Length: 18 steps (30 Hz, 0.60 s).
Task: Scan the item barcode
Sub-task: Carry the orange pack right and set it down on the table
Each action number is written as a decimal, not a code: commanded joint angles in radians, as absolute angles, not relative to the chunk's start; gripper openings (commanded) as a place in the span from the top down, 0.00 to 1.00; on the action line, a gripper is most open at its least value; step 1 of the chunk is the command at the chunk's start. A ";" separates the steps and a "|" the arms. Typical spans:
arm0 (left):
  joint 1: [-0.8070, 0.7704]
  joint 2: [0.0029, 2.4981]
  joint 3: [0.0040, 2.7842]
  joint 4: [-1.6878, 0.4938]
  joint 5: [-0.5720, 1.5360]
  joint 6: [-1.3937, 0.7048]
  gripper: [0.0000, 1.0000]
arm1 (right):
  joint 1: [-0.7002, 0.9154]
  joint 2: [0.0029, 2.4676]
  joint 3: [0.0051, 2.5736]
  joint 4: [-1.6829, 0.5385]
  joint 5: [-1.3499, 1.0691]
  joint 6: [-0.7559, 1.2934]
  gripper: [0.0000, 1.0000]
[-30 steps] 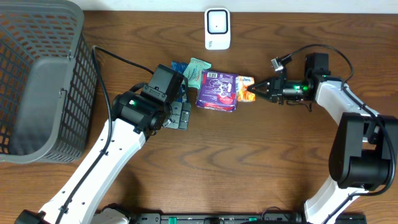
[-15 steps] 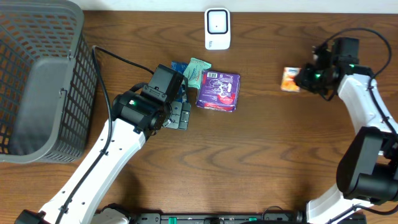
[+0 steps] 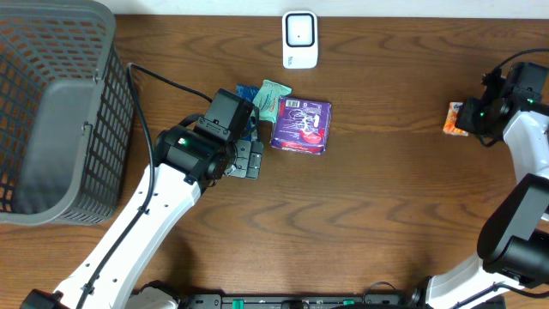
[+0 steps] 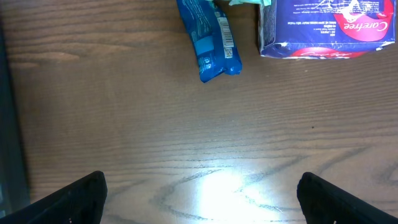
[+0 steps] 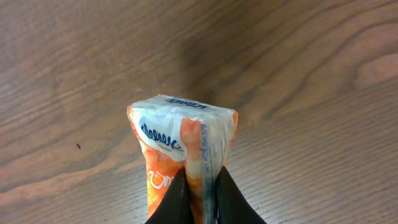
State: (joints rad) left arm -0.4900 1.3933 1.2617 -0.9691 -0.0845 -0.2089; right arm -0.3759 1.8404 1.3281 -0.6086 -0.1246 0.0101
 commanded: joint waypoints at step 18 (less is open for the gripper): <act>-0.488 1.397 1.261 -0.972 -0.090 -0.207 0.02 | -0.360 1.964 1.386 -0.649 -0.461 -0.134 0.58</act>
State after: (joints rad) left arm -0.4900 1.3933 1.2617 -0.9691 -0.0845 -0.2089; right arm -0.3679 1.9560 1.3304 -0.6189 -0.4282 -0.1223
